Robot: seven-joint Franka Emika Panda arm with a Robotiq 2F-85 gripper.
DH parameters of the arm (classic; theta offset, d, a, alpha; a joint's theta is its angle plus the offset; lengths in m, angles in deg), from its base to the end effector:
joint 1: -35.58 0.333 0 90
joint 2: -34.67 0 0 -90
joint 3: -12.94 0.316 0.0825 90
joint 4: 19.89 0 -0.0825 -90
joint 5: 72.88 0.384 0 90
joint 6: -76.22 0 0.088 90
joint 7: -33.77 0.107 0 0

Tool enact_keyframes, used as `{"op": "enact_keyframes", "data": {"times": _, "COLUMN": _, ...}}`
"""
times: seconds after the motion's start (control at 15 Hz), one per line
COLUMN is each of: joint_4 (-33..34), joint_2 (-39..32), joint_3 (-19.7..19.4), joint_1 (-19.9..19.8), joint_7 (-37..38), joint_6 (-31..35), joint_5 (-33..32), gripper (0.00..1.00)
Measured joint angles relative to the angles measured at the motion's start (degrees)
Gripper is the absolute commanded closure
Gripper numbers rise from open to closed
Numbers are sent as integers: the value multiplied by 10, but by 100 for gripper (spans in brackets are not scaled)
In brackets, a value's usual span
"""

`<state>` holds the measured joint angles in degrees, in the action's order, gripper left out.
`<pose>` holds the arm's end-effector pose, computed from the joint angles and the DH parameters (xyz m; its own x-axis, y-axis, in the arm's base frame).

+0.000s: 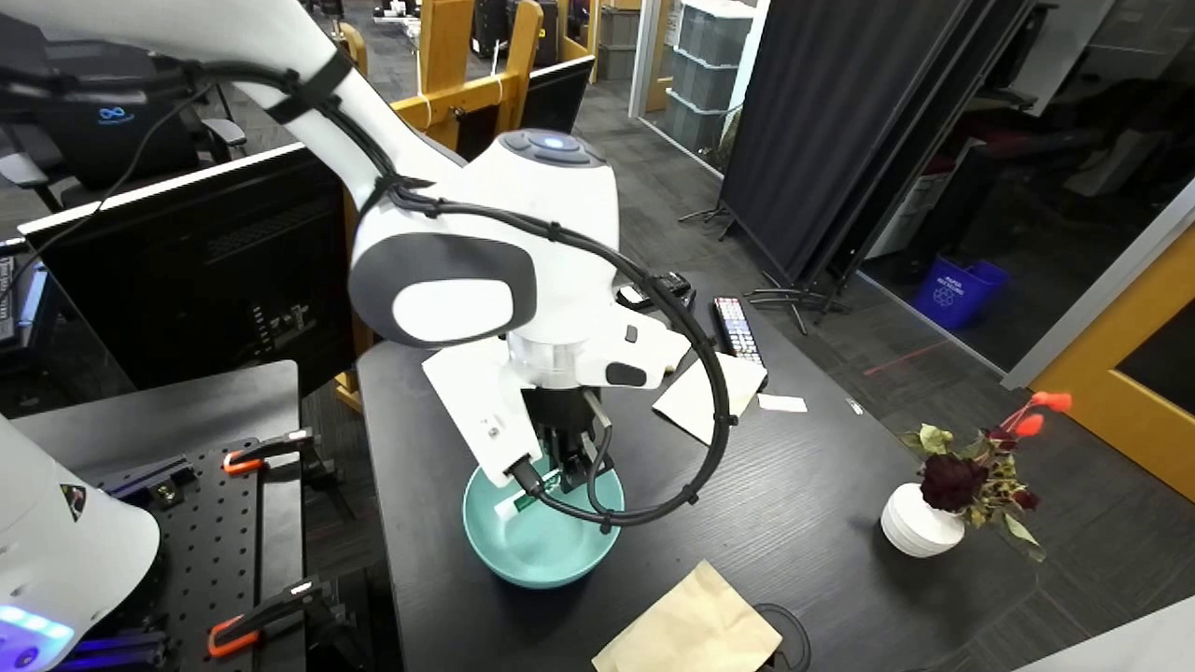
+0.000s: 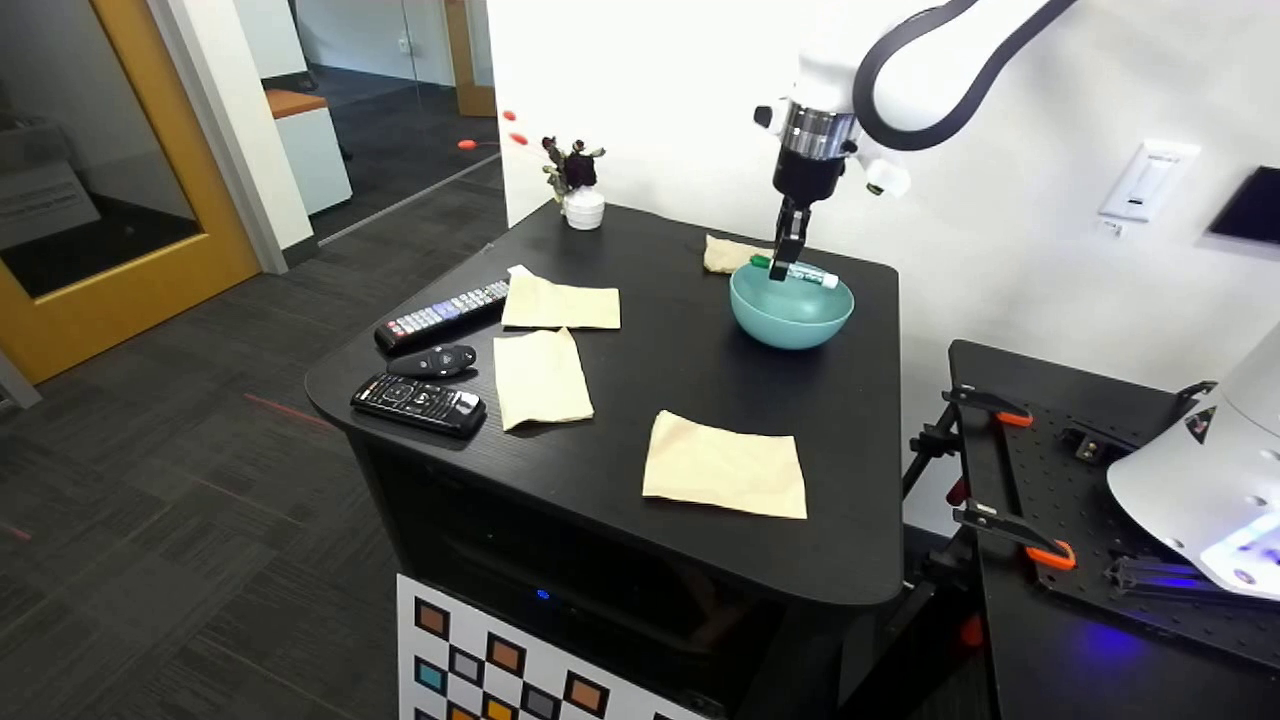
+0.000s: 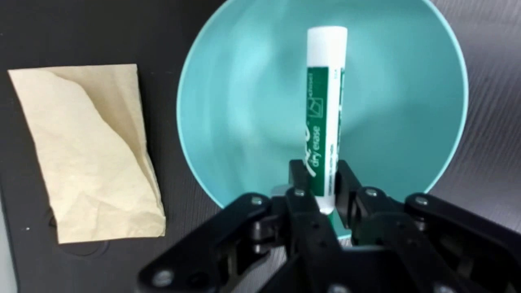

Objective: Remove the green marker from the blue bowl

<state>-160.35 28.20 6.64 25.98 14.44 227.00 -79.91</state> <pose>0.4730 -0.1322 0.2603 0.9854 0.1668 0.0332 0.1630 -0.9820 0.0955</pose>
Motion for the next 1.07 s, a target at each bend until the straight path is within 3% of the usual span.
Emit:
{"op": "enact_keyframes", "data": {"times": 0.67, "joint_4": -50, "joint_2": 144, "joint_3": -11, "joint_1": 8, "joint_7": -89, "joint_6": -90, "joint_5": 94, "gripper": 95}}
{"op": "enact_keyframes", "data": {"times": 1.07, "joint_4": -46, "joint_2": 176, "joint_3": -5, "joint_1": 62, "joint_7": -86, "joint_6": -109, "joint_5": 120, "gripper": 95}}
